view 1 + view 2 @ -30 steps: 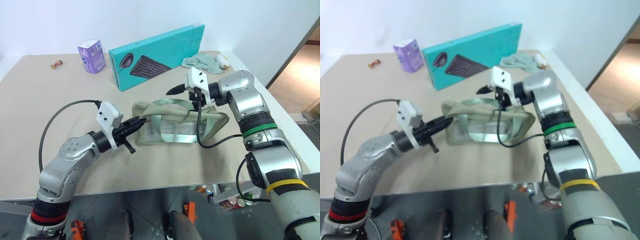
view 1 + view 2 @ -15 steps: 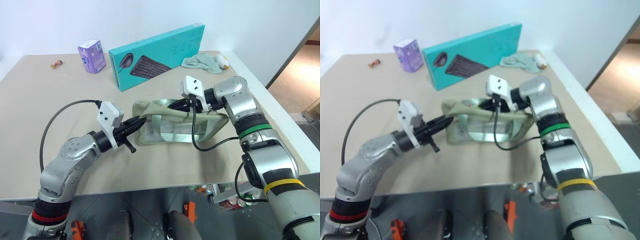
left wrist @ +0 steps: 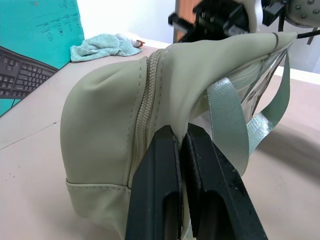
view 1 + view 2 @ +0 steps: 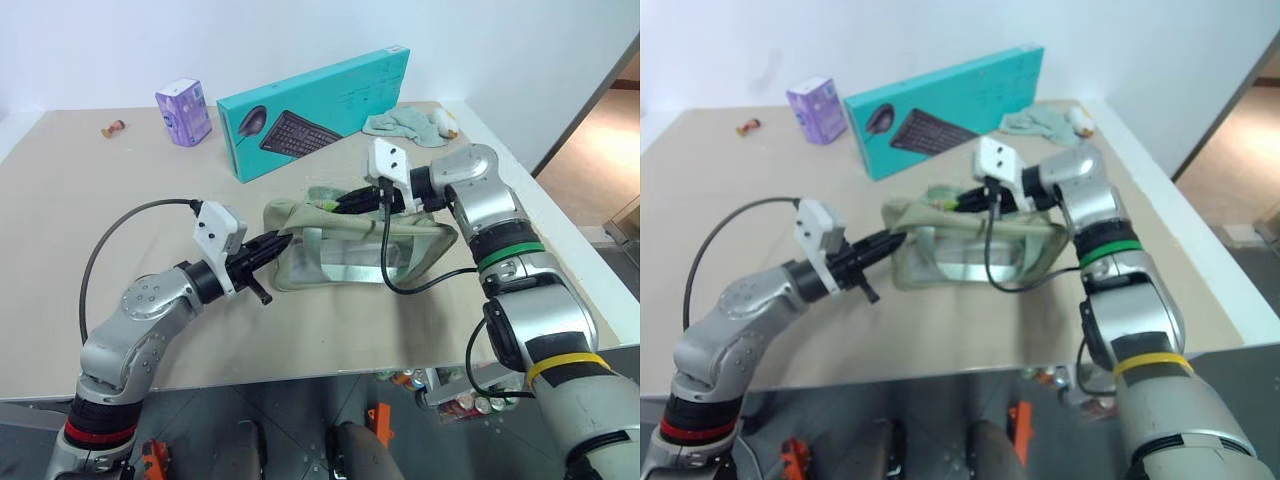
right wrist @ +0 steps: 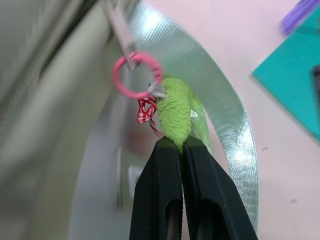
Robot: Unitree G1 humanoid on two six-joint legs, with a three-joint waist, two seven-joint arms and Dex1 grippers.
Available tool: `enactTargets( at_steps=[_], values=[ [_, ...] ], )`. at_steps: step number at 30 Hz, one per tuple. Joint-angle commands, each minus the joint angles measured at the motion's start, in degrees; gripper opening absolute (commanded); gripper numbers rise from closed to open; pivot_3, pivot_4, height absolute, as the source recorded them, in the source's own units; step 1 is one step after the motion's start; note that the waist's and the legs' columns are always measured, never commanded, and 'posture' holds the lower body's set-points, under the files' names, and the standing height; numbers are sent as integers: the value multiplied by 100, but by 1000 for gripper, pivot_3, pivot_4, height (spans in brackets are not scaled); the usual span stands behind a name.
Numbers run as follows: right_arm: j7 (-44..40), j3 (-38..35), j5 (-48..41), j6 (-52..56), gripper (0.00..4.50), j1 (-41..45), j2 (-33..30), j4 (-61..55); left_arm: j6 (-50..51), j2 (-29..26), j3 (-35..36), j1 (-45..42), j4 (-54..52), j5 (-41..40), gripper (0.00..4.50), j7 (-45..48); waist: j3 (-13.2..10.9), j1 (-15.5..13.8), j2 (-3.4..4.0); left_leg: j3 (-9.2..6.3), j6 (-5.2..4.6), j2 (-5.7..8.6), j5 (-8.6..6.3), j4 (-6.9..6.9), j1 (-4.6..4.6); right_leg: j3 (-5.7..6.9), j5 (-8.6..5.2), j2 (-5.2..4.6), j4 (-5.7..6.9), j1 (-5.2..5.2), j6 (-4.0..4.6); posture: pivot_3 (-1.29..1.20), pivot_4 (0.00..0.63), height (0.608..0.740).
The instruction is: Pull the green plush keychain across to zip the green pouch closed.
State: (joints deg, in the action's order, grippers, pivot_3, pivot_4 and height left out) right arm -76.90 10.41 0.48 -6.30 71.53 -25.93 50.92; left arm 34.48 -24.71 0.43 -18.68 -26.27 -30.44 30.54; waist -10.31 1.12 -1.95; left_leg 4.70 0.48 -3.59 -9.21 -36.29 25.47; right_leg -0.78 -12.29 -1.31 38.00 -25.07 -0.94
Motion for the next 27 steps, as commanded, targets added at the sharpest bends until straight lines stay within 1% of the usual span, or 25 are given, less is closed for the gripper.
enactTargets(
  at_steps=[1,12,16,22,27],
  values=[
    [175,-416,-324,-17,19,403,-120,-436,92,93,94,-105,-17,-95,0,-125,0,-1,0,0,0,0,0,0,0,0,2,0,0,0,-4,0,150,740],
    [547,-679,-599,138,19,335,-390,-1496,270,251,164,-335,136,-195,0,-392,0,-2,0,0,0,-1,0,1,0,0,5,1,1,-1,-7,0,150,740],
    [308,-581,-662,487,19,140,-608,-1938,284,271,169,-422,189,-194,0,-398,0,-8,0,-2,0,1,0,1,3,2,5,0,1,-1,-8,0,150,740],
    [-236,-258,-682,1074,19,-421,-843,-2538,279,298,115,-485,196,-200,0,-355,0,-2,0,0,0,1,0,1,3,1,4,0,1,-3,-7,0,150,740],
    [-582,29,-604,1174,19,-582,-863,-2594,310,309,114,-521,203,-226,0,-344,0,-1,0,-1,0,-1,0,0,2,1,5,3,4,-4,-7,0,150,740]
  ],
)
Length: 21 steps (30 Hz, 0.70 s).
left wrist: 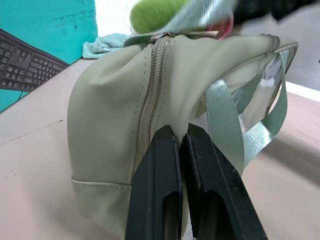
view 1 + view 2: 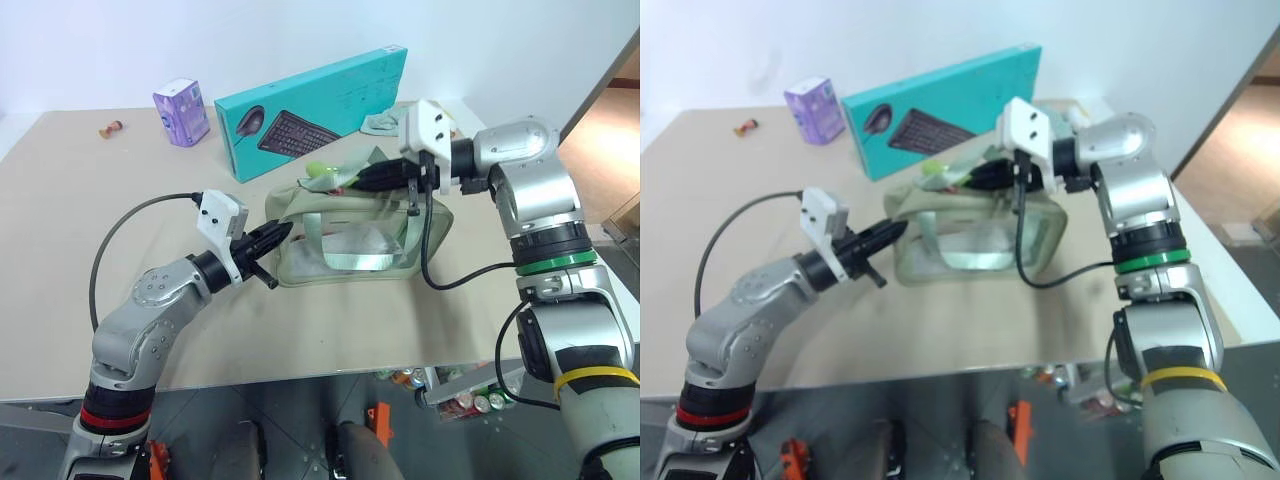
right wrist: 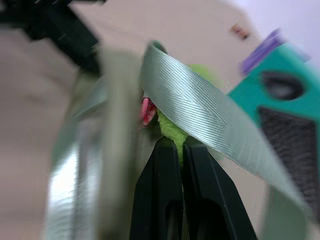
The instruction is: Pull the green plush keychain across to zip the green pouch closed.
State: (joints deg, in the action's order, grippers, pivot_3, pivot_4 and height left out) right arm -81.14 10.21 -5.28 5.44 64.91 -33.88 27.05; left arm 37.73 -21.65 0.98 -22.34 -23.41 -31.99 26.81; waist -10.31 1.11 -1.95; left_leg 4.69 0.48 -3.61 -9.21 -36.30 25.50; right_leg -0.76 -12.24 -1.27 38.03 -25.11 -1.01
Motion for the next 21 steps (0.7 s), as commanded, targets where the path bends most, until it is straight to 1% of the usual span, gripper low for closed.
enactTargets(
  at_steps=[1,5,9,17,21],
  values=[
    [-189,91,-12,-6,19,91,-59,-168,-12,6,57,-153,-85,-69,0,31,0,0,0,1,0,0,0,0,0,-1,0,0,0,0,0,0,150,740],
    [-335,245,133,-152,19,202,-82,82,32,31,65,-127,-117,-91,0,0,0,0,0,0,0,1,0,-1,0,0,-1,-1,0,1,-2,0,150,740],
    [-389,118,57,24,19,487,-186,257,83,83,178,-87,-155,-166,0,-118,0,0,0,-1,0,1,0,-1,0,1,-1,0,0,1,1,0,150,740],
    [47,-290,13,267,19,927,-533,611,168,78,229,-84,-213,-257,0,-216,0,-1,0,1,1,2,0,0,0,-1,-8,-3,-1,0,11,0,150,740],
    [120,-281,17,382,19,847,-692,529,167,89,180,-121,-178,-265,0,-204,0,0,0,1,1,1,-1,1,0,-1,-9,-2,-1,-1,11,0,150,740]
  ],
)
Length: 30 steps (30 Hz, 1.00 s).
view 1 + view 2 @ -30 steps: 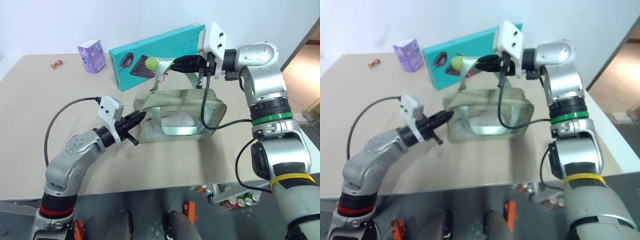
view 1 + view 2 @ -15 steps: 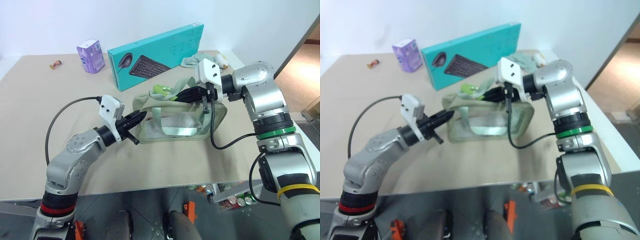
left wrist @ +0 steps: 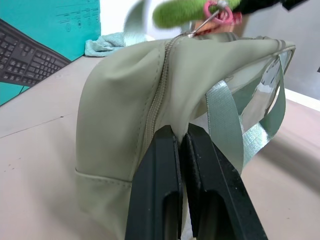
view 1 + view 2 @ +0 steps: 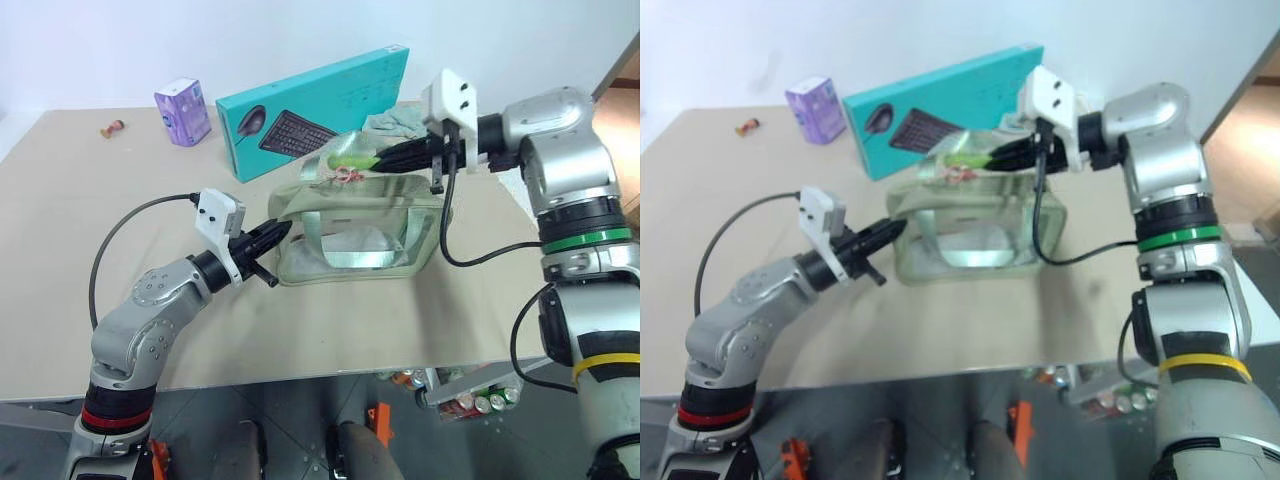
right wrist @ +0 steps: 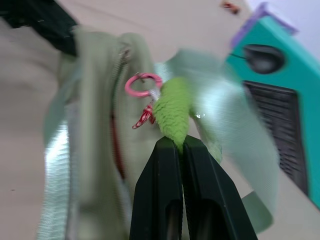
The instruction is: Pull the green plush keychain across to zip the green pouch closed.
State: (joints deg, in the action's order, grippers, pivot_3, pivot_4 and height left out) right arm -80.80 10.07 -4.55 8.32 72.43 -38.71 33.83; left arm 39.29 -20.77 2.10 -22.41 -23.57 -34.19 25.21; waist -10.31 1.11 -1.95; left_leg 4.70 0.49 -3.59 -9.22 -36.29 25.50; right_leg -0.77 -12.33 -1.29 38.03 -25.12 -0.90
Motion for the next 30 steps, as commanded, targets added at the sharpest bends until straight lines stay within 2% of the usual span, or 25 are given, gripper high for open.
enactTargets(
  at_steps=[1,6,12,23,30],
  values=[
    [84,-267,-75,149,19,26,-246,-237,10,7,53,-127,-153,-47,0,-41,0,0,0,0,0,0,0,0,0,0,0,0,0,0,0,0,150,740],
    [58,-332,-271,594,19,-392,-432,-1045,-6,-6,39,-156,-95,-27,0,-13,0,0,0,0,0,1,0,1,1,-1,0,-1,0,-1,-4,0,150,740],
    [515,-539,-309,686,19,-628,-560,-1685,-49,5,57,-184,-53,67,0,-88,-1,0,1,0,1,0,-1,2,1,-1,2,0,0,-3,-11,0,150,740],
    [1323,-855,-329,214,19,-512,-619,-1754,-48,53,2,-235,-4,153,0,-143,-1,0,1,1,1,2,-1,0,1,-2,-1,0,0,-2,-7,0,150,740],
    [1488,-997,-221,27,19,-800,-1009,-1473,-87,116,49,-282,42,228,0,-188,-1,-3,0,3,1,4,-1,0,1,-4,-2,-2,0,-1,-9,0,150,740]
  ],
)
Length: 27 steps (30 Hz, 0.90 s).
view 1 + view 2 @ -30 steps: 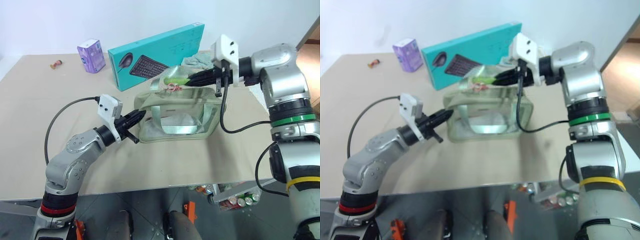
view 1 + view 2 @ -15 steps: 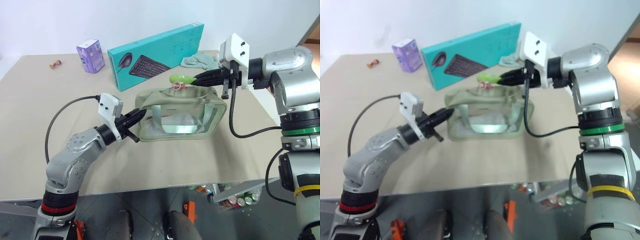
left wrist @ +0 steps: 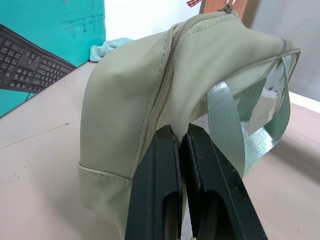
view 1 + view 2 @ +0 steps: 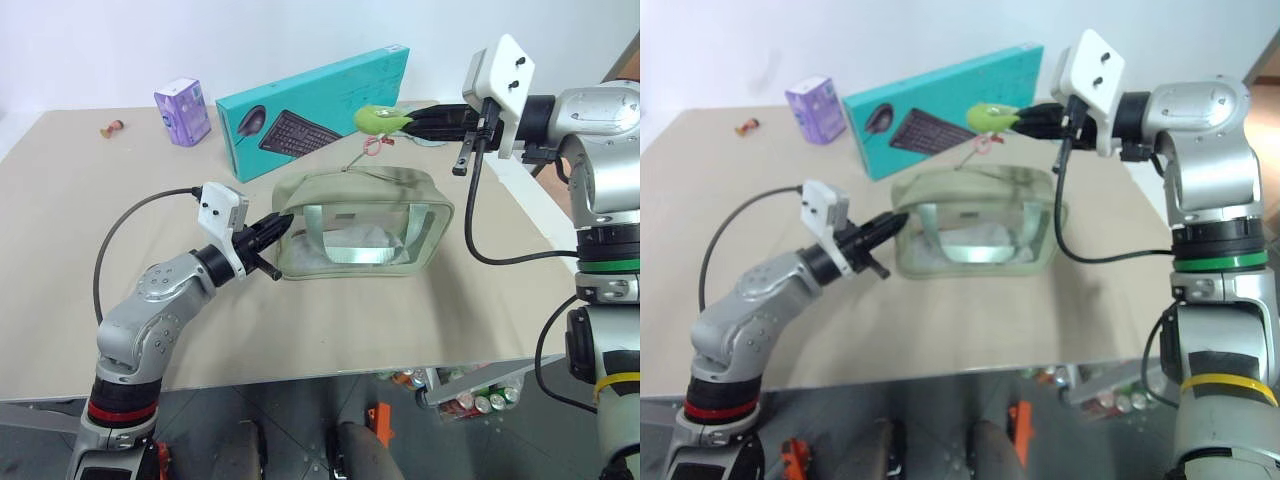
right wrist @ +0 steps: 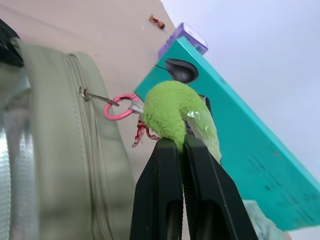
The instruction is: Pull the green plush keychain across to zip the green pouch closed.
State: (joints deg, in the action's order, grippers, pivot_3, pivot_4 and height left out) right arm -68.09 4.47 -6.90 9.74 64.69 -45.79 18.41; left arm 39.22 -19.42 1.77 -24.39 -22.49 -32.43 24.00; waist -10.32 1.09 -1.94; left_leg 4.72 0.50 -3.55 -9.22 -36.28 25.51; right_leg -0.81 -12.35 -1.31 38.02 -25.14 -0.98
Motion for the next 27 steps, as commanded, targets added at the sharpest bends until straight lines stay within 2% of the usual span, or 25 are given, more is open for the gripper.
enactTargets(
  at_steps=[1,11,17,23,27],
  values=[
    [286,-475,49,-137,19,-107,-402,119,-84,-24,85,-81,-70,67,0,-71,0,0,0,-1,0,0,0,0,0,0,0,0,0,0,-1,0,150,740],
    [1100,-951,383,-685,19,-1406,-1205,559,-159,-81,71,-51,-66,249,0,-23,0,0,-1,0,0,2,0,0,1,-4,-3,0,0,0,0,0,150,740],
    [1669,-1021,676,-971,19,-2401,-1333,346,-192,-132,95,-47,-27,312,0,38,0,11,1,-2,0,2,0,-2,-6,-13,7,3,1,2,-13,0,150,740],
    [2187,-778,860,-929,19,-3553,-888,-543,-181,-105,62,-37,-46,349,0,38,-1,13,1,-1,-1,2,1,-4,-9,-13,8,4,1,4,-15,0,150,740],
    [2353,-658,835,-664,19,-3864,-517,-916,-177,-95,66,-41,-41,371,0,39,6,10,-8,-7,0,1,1,-5,-18,-10,8,7,1,16,-18,0,150,740]
  ],
)
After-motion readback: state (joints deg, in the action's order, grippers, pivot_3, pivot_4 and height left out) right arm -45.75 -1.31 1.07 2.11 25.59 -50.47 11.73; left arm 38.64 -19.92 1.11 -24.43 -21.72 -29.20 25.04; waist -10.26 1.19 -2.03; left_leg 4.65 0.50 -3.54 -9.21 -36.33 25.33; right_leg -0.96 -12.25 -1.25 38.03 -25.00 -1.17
